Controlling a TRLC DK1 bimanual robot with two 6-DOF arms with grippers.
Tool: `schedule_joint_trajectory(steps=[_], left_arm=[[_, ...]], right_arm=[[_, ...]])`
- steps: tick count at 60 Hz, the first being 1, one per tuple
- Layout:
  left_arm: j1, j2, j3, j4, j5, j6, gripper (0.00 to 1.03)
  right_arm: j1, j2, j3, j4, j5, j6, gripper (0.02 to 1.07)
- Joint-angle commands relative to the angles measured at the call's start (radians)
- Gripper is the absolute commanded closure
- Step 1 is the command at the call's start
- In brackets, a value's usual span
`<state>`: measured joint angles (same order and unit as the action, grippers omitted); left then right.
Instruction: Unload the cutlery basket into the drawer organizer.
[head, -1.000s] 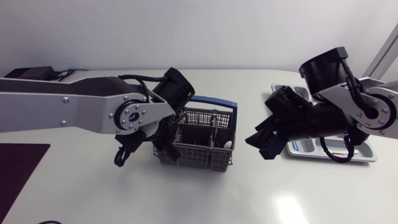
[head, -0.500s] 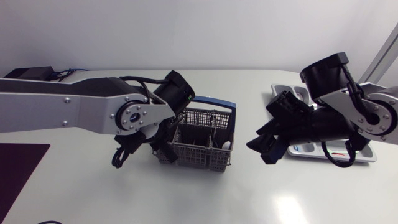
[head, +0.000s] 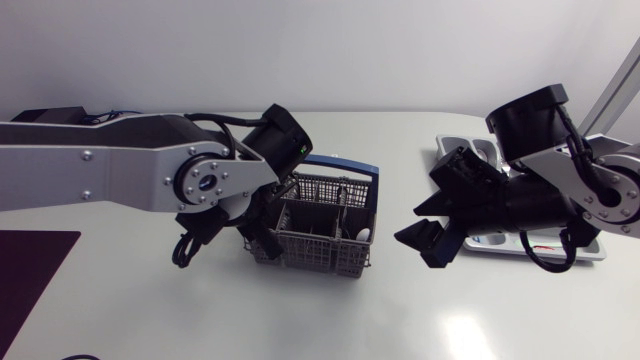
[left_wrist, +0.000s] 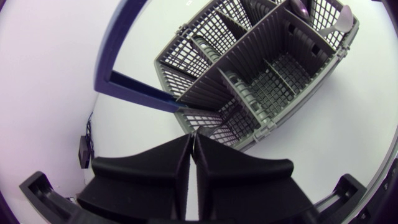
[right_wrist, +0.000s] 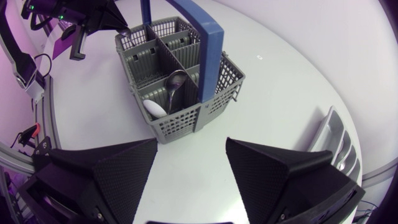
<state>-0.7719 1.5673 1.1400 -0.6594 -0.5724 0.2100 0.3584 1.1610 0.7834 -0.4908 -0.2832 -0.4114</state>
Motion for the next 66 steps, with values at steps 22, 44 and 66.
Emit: schedule_joint_trajectory(steps=[22, 44, 66], left_arm=[[-0.064, -0.201, 0.087, -0.059, -0.032, 0.040, 1.00], [-0.032, -0.277, 0.202, -0.181, 0.247, -0.034, 1.00], [0.083, -0.128, 0.245, -0.250, 0.709, -0.098, 1.00]], right_arm=[[0.109, -0.090, 0.027, -0.008, 0.004, 0.019, 0.17], [0.292, -0.170, 0.019, 0.026, 0.119, -0.012, 0.17], [0.473, -0.185, -0.078, 0.166, 0.309, -0.084, 0.17]])
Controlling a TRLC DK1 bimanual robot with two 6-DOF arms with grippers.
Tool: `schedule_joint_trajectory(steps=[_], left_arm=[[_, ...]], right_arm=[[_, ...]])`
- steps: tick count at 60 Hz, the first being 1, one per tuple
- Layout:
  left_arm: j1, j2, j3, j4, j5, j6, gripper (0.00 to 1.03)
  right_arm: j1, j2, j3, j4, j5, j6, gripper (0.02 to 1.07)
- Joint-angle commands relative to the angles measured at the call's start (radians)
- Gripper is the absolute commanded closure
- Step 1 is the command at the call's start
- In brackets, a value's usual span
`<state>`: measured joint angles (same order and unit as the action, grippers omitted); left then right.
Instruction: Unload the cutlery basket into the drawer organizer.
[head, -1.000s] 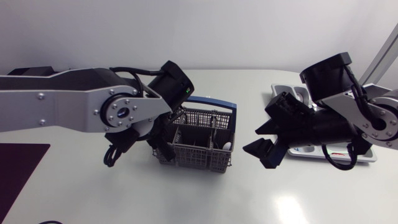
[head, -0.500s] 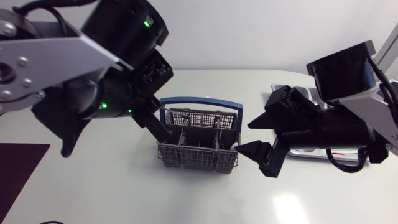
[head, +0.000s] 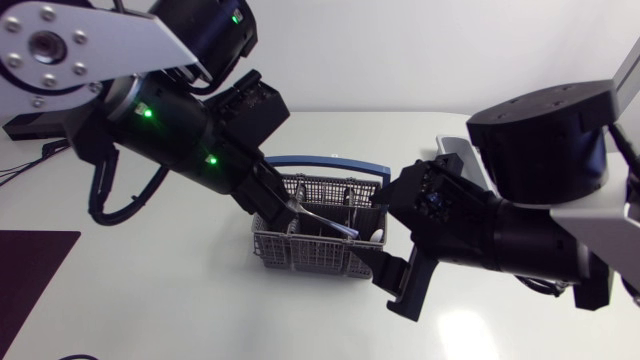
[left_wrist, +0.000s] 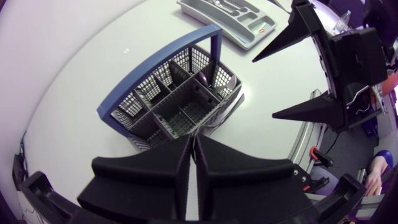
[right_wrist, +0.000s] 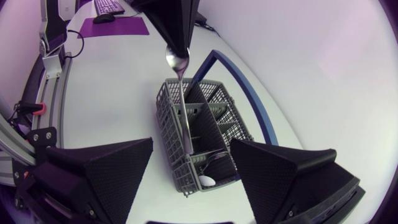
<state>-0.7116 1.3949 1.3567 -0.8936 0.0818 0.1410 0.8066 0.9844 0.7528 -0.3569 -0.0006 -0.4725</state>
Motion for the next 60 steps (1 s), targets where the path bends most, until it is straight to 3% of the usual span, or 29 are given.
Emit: schedule_joint_trajectory(steps=[1, 9, 24, 42, 60], left_arm=[[0.024, 0.050, 0.028, -0.016, 0.069, -0.029, 1.00], [0.047, 0.108, 0.033, -0.015, 0.176, -0.040, 1.00], [0.050, 0.188, 0.076, -0.038, 0.309, -0.060, 1.00], [0.041, 0.207, 0.101, -0.047, 0.337, -0.075, 1.00], [0.035, 0.205, 0.102, -0.054, 0.345, -0.080, 1.00]], right_arm=[[0.029, -0.007, -0.052, 0.038, 0.031, -0.025, 0.17], [0.066, 0.013, -0.099, 0.101, 0.079, -0.041, 0.19], [0.085, 0.051, -0.122, 0.179, 0.111, -0.069, 0.48], [0.105, 0.119, -0.107, 0.225, 0.159, -0.083, 0.88], [0.106, 0.128, -0.095, 0.219, 0.163, -0.075, 1.00]])
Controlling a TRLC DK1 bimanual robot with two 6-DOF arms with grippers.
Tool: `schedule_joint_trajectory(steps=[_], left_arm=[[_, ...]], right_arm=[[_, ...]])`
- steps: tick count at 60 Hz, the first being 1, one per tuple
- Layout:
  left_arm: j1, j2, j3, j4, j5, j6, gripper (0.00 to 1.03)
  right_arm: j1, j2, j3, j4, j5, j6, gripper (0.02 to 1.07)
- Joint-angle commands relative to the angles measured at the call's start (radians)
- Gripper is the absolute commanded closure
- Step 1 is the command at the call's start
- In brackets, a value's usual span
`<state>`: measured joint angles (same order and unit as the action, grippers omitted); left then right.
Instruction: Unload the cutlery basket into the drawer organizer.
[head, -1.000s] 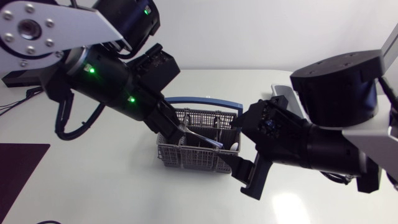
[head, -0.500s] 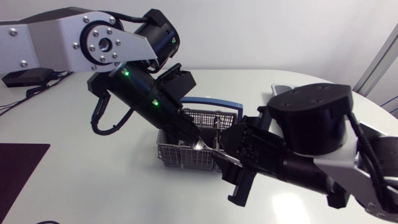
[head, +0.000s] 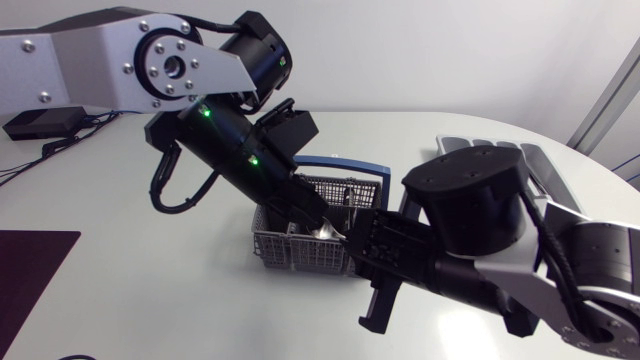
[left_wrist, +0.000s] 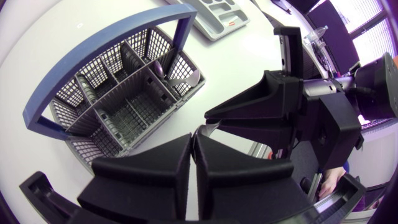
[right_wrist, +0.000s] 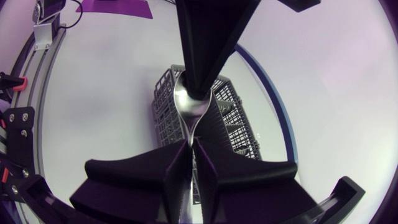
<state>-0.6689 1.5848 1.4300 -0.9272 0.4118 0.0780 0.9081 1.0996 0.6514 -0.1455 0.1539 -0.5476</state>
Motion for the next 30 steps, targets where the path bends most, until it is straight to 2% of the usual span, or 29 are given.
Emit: schedule_joint_trajectory(steps=[1, 5, 9, 11, 14, 22, 30], left_arm=[[-0.008, 0.015, 0.029, -0.022, 0.016, -0.017, 1.00], [-0.006, 0.012, 0.032, -0.024, 0.033, -0.017, 0.97], [-0.003, 0.003, 0.038, -0.024, 0.042, -0.018, 0.84], [0.003, -0.005, 0.046, -0.024, 0.056, -0.020, 0.71], [0.006, -0.011, 0.052, -0.024, 0.061, -0.020, 0.61], [0.012, -0.034, 0.067, -0.018, 0.061, -0.020, 0.41], [0.043, -0.063, 0.089, 0.027, 0.061, -0.027, 0.36]], right_arm=[[0.005, 0.013, 0.008, 0.007, 0.009, 0.000, 1.00], [0.006, 0.013, 0.007, 0.001, 0.009, 0.002, 1.01], [0.006, 0.011, -0.001, -0.002, 0.009, 0.002, 1.02], [0.006, 0.009, -0.004, -0.008, 0.009, 0.002, 1.01], [0.006, 0.005, -0.009, -0.011, 0.009, 0.002, 1.02], [0.003, -0.018, -0.024, -0.037, 0.001, 0.002, 1.01], [-0.015, -0.076, -0.052, -0.081, -0.033, -0.002, 1.02]])
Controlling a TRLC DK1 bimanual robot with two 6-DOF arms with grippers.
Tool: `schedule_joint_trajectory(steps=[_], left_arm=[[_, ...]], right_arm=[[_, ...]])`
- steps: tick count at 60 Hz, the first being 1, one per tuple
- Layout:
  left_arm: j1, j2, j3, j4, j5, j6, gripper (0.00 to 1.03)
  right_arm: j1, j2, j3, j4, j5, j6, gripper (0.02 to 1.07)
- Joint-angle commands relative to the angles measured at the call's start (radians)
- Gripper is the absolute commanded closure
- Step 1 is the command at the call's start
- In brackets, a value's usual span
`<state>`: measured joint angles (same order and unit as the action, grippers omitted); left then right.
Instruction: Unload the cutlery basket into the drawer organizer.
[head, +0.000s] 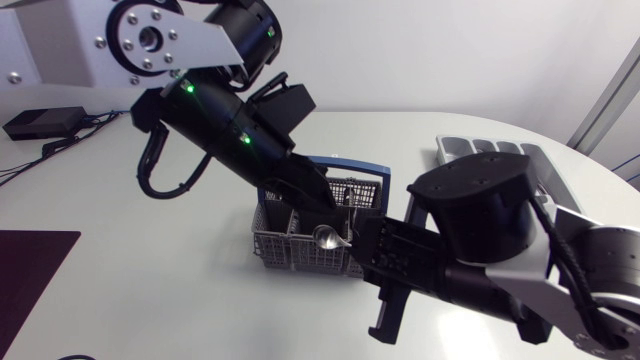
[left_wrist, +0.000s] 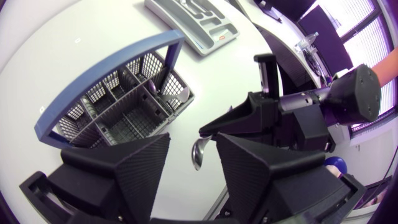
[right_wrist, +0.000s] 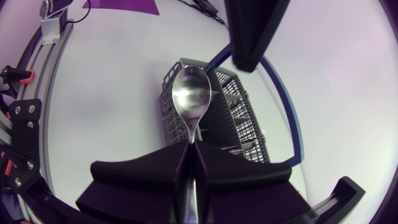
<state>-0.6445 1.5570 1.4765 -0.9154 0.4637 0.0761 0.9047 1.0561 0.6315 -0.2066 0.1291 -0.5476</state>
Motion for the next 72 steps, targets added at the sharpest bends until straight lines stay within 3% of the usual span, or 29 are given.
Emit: schedule_joint_trajectory(steps=[1, 9, 20, 38, 55, 72], left_arm=[[0.028, -0.040, 0.044, 0.023, 0.009, -0.029, 0.36], [0.057, -0.049, 0.047, 0.062, -0.007, -0.030, 0.36], [0.017, -0.034, 0.013, 0.096, -0.105, -0.021, 0.36], [-0.058, 0.015, -0.008, 0.125, -0.204, 0.005, 0.37], [-0.142, 0.067, -0.016, 0.142, -0.278, 0.039, 0.37], [-0.164, 0.117, -0.007, 0.161, -0.301, 0.053, 0.37]], right_arm=[[-0.024, -0.045, -0.038, -0.030, -0.020, -0.005, 1.02], [-0.161, -0.142, -0.061, -0.108, -0.151, -0.045, 1.02], [-0.454, -0.214, -0.082, -0.211, -0.385, -0.198, 1.01], [-0.998, -0.102, -0.072, -0.375, -0.720, -0.644, 1.01], [-1.366, 0.220, 0.050, -0.464, -0.816, -1.052, 1.01], [-1.564, 0.536, 0.277, -0.507, -0.758, -1.339, 1.01]])
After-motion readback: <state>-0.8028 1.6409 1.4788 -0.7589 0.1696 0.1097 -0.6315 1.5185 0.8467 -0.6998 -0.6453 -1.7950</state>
